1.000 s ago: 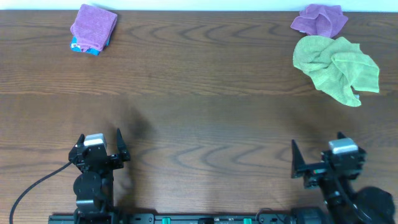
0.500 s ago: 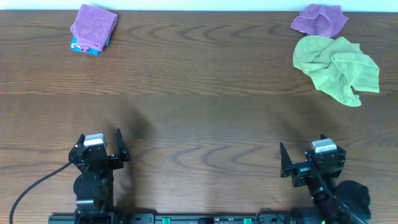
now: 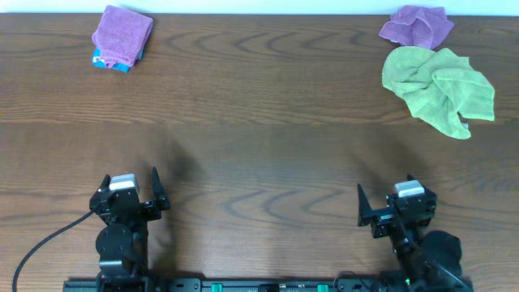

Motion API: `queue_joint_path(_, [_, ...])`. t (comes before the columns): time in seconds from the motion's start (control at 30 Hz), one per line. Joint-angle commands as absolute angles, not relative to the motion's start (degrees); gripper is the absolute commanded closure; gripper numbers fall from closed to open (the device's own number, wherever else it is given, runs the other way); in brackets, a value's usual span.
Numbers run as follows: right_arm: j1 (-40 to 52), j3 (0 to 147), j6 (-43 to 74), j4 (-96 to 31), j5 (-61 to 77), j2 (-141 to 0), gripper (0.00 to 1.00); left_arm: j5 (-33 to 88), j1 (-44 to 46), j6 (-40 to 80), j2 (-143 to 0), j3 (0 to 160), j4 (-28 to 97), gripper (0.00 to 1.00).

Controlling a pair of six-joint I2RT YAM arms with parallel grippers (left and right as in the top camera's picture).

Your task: Fold the cloth

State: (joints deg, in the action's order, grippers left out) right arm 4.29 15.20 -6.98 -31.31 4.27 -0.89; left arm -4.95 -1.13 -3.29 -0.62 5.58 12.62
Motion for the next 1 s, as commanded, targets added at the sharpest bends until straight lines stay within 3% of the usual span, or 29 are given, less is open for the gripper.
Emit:
queue_joint_path(0.0, [3.8, 12.7, -7.8, -30.2, 3.7, -0.3, 0.01, -6.0, -1.5, -4.1, -0.3, 4.0, 13.0, 0.05])
queue_joint_path(0.97, [3.8, 7.9, -7.8, -28.7, 3.0, -0.3, 0.01, -6.0, -1.5, -4.1, -0.3, 4.0, 13.0, 0.05])
